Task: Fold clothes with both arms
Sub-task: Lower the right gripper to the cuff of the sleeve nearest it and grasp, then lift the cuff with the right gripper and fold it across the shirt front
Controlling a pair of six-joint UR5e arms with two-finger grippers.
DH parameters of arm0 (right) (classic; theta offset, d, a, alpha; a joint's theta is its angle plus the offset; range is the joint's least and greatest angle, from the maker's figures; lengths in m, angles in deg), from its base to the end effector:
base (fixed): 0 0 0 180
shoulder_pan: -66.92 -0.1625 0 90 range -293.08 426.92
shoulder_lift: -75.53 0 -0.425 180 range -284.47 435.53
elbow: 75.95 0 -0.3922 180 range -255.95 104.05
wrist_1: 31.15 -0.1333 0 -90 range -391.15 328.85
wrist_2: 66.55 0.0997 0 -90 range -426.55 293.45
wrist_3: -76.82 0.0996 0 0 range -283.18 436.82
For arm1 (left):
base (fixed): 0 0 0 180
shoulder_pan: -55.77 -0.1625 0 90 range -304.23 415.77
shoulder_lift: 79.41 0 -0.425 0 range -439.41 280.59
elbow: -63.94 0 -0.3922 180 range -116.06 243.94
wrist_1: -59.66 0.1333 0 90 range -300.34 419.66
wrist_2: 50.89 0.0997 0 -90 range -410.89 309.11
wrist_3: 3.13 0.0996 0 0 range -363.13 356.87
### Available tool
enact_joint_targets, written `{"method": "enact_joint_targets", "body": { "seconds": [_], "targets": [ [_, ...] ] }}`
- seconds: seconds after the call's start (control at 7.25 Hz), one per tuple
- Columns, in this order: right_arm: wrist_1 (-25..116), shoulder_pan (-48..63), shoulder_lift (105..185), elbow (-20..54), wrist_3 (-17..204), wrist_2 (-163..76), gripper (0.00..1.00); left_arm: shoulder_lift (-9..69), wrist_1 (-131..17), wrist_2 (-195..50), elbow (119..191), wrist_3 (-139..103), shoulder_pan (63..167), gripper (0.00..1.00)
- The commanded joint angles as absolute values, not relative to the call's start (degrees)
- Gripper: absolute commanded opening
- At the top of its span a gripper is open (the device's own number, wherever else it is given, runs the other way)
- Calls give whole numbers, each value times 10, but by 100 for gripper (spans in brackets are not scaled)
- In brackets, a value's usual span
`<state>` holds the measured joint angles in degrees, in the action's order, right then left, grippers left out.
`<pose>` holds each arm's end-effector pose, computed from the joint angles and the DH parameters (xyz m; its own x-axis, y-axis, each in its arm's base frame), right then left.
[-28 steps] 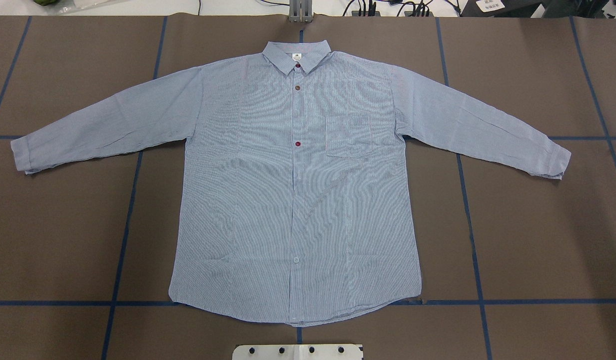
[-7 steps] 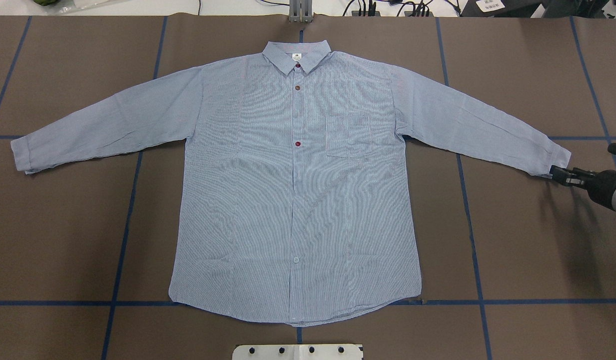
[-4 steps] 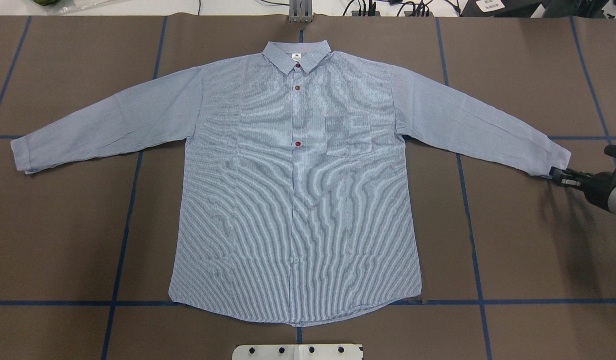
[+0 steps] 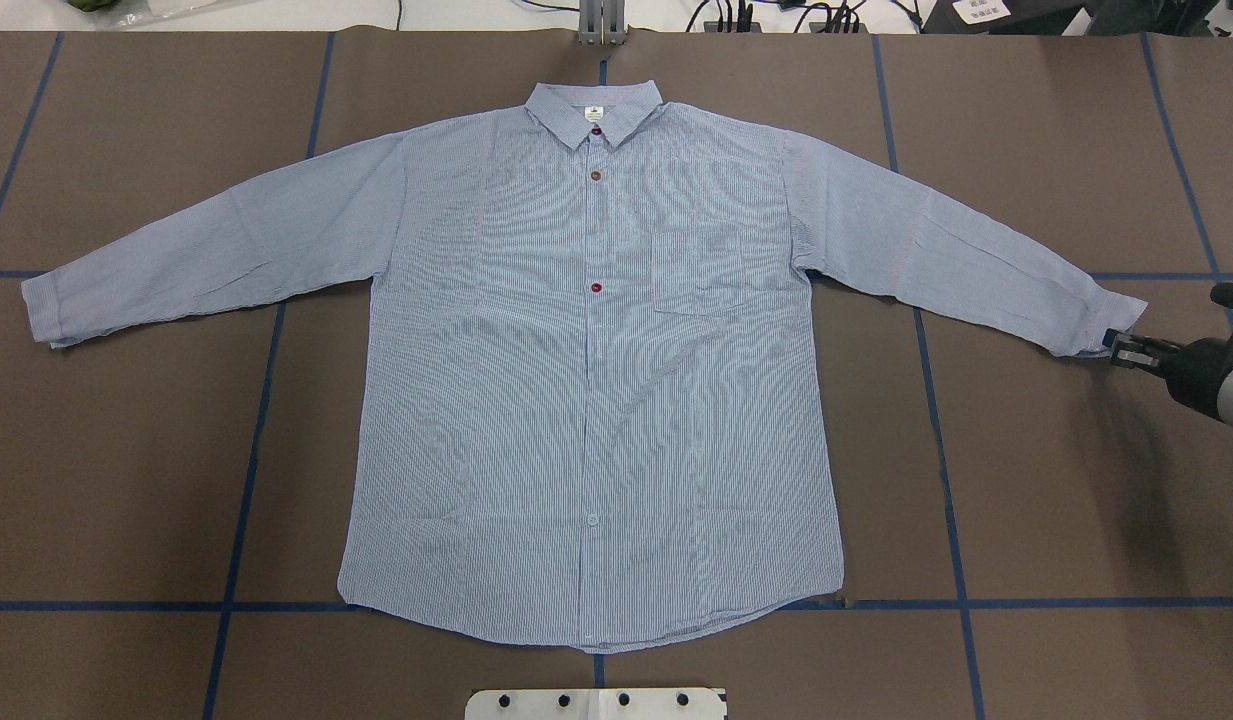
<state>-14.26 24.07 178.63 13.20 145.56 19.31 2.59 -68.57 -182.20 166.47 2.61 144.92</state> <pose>-0.2129 -0.3891 0.6363 0.6127 0.0751 0.7867 -0.5382 0.7686 0.3458 -0.0608 -0.4568 0.5396 0.7396 0.5304 -0.4143 -0.0853 0.6845 0.7240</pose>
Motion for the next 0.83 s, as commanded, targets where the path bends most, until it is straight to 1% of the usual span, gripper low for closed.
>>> {"method": "enact_joint_targets", "body": {
  "seconds": [0.0,0.14,0.28,0.41,0.55,0.69],
  "targets": [
    [-124,180,1782,195,1432,266,0,26,-686,-1822,1664,25,1449,100],
    [-74,129,1767,237,1387,326,0,26,-686,-1822,1664,25,1450,100],
    [-21,105,1696,261,1363,335,0,26,-686,-1822,1664,25,1450,100],
    [13,108,1614,258,1364,327,0,26,-686,-1822,1664,25,1450,100],
    [66,113,1514,252,1370,324,0,25,-686,-1822,1665,25,1450,100],
    [141,145,1431,252,1371,310,0,25,-686,-1822,1664,25,1450,100]
  ]
}}
